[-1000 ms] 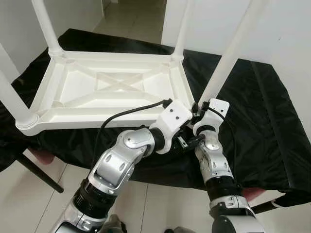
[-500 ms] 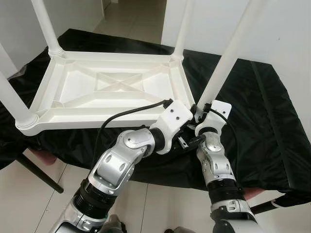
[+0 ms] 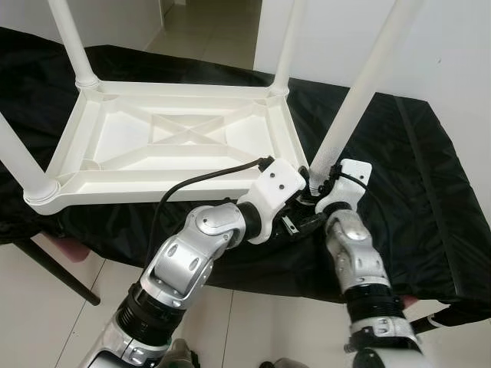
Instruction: Building children table
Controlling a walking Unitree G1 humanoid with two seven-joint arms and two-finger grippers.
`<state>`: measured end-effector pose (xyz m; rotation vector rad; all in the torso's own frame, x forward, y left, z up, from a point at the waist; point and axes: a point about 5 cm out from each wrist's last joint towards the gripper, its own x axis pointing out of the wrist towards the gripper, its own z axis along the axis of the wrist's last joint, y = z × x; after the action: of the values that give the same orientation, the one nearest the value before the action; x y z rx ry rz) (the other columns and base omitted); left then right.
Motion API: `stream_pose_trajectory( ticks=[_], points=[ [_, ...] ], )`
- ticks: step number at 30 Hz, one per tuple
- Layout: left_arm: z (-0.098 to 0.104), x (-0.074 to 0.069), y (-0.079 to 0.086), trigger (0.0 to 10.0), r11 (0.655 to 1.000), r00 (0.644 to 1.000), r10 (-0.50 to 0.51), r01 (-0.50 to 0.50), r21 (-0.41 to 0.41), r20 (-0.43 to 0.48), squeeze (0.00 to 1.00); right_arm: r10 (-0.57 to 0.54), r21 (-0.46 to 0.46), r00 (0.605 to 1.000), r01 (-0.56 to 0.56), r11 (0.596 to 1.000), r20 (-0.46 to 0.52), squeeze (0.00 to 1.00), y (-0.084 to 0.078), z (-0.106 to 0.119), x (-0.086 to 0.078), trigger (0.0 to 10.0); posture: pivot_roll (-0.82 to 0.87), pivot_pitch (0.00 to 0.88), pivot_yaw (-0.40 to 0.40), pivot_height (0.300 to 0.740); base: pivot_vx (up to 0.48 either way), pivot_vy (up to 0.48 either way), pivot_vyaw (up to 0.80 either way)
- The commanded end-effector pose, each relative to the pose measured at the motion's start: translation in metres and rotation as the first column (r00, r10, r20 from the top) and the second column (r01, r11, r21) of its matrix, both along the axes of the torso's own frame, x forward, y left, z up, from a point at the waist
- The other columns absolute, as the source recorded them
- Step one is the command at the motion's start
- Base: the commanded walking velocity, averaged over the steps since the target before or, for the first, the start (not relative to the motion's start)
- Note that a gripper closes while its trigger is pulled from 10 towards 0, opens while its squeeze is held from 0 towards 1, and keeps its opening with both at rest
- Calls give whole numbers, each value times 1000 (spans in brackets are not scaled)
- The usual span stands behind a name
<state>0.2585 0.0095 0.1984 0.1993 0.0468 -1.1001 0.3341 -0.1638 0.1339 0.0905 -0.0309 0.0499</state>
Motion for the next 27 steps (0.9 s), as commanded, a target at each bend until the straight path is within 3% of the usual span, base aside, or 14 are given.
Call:
stream_pose_trajectory(
  ticks=[1, 3, 11, 27],
  points=[
    [-1, 0, 0, 10000, 1000, 1000, 25, -25, 2, -1, 0, 96, -17, 995, -96, 995, -1, 0, -5, 0, 3, 10000, 44, 23, -61, 740, 0, 0, 0],
    [-1, 0, 0, 10000, 1000, 1000, 24, -24, 0, -2, 0, 218, -74, 976, -216, 974, 18, 0, -12, 4, 3, 10000, 43, 24, -60, 740, 0, 0, 0],
    [0, 2, 0, 10000, 1000, 1000, 21, -21, -1, 3, 0, 399, -152, 917, -395, 906, -6, 0, -28, 6, 5, 10000, 37, 23, -51, 740, 0, 0, 0],
    [1, 3, 2, 10000, 1000, 1000, 20, -20, 6, 7, 0, 435, -173, 900, -434, 884, -35, 0, -42, 6, 23, 10000, 50, 22, -40, 740, 0, 0, 0]
  ],
)
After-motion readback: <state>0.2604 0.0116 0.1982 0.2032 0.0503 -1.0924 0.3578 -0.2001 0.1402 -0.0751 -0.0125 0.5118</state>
